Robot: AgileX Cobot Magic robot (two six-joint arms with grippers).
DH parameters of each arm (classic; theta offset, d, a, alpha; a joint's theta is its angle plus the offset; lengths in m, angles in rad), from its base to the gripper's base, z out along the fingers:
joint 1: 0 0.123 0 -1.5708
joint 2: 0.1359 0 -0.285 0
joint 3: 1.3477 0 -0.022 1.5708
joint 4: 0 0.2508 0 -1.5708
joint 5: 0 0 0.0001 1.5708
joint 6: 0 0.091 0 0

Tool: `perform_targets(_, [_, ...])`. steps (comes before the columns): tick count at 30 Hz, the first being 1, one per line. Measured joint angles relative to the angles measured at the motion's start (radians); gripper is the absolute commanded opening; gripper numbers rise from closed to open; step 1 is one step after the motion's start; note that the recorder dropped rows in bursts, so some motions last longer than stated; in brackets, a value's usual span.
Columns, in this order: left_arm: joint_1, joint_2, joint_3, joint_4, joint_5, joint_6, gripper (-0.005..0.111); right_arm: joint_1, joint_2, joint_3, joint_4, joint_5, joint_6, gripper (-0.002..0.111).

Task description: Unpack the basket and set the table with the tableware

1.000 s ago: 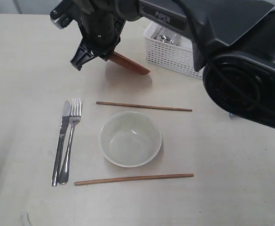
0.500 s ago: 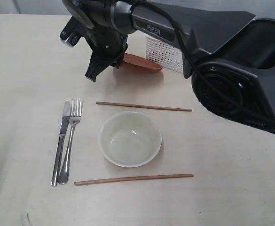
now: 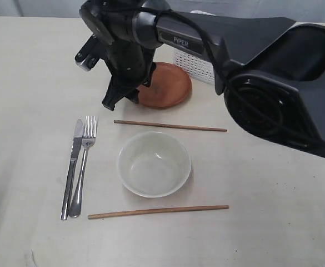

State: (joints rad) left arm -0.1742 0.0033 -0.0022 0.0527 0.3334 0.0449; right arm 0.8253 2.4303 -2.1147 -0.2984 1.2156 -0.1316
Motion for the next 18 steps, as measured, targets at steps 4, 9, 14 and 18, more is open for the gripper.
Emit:
perform_targets(4, [0.000, 0.000, 0.000, 0.000, 0.000, 0.000, 0.000, 0.000, -0.061, 0.000, 0.100, 0.000, -0.041, 0.046])
perform_targets(9, [0.000, 0.000, 0.000, 0.000, 0.000, 0.000, 0.000, -0.002, -0.125, 0.000, 0.387, 0.000, -0.232, 0.046])
perform_targets(14, [0.000, 0.000, 0.000, 0.000, 0.000, 0.000, 0.000, 0.002, -0.112, 0.000, 0.461, 0.000, -0.336, 0.046])
perform_targets(18, [0.000, 0.000, 0.000, 0.000, 0.000, 0.000, 0.000, -0.004, -0.083, 0.030, 0.454, 0.002, -0.346, 0.046])
